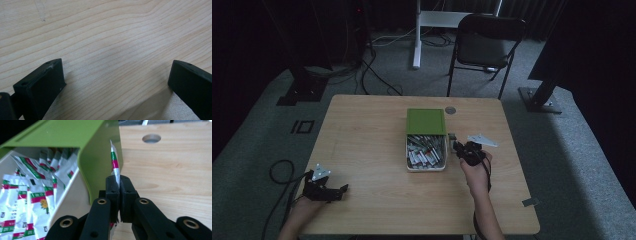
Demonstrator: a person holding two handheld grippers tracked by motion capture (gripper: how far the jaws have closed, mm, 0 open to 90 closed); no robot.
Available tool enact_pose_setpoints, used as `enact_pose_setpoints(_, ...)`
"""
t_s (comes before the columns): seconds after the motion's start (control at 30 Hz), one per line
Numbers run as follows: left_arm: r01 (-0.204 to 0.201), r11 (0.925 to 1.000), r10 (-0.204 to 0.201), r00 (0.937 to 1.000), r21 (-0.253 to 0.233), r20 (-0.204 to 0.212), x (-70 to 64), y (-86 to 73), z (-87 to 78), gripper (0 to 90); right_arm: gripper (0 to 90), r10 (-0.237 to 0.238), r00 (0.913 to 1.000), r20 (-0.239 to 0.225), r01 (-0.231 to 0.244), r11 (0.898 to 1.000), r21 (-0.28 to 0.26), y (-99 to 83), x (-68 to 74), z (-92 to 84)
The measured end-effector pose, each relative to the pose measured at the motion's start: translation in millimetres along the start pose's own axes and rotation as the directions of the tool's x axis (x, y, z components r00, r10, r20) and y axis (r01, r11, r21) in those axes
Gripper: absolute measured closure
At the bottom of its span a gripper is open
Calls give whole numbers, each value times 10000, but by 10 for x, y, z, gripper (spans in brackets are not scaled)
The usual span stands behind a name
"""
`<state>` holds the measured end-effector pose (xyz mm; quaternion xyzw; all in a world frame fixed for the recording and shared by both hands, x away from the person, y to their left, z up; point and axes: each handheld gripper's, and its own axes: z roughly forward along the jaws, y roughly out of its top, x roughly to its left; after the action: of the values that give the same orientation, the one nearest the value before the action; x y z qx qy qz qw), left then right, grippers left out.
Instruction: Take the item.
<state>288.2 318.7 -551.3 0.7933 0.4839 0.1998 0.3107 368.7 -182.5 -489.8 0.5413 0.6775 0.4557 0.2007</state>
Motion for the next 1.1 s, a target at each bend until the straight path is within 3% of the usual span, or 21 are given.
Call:
enact_pose_setpoints(0.17, -1, 10000, 1, 10000, 2, -1, 0, 0, 0, 14, 877, 172, 9996, -205, -166, 9994, 291, -85, 11, 121)
enact_pose_setpoints(0.33, 0, 10000, 0, 10000, -1, -1, 0, 0, 0, 14, 874, 179, 9998, -49, -175, 9979, 630, -154, -57, 213)
enact_pose_setpoints(0.6, 1, 10000, -1, 10000, -1, -1, 0, 0, 0, 14, 806, -51, 9983, 578, 0, 9962, 865, -188, -249, 259)
enact_pose_setpoints(0.9, 24, 10000, -24, 10000, 1, 1, -2, 0, 0, 14, 737, 42, 9952, 975, -172, 9911, 1323, -286, -473, 342)
enact_pose_setpoints(0.97, 25, 10000, -25, 10000, 1, 0, -2, 0, 0, 14, 716, -112, 9940, 1085, -41, 9902, 1397, -305, -494, 354)
enact_pose_setpoints(1.1, 24, 10000, -24, 10000, 2, 0, -2, 0, 0, 14, 611, -361, 9894, 1409, 155, 9894, 1446, -348, -544, 377)
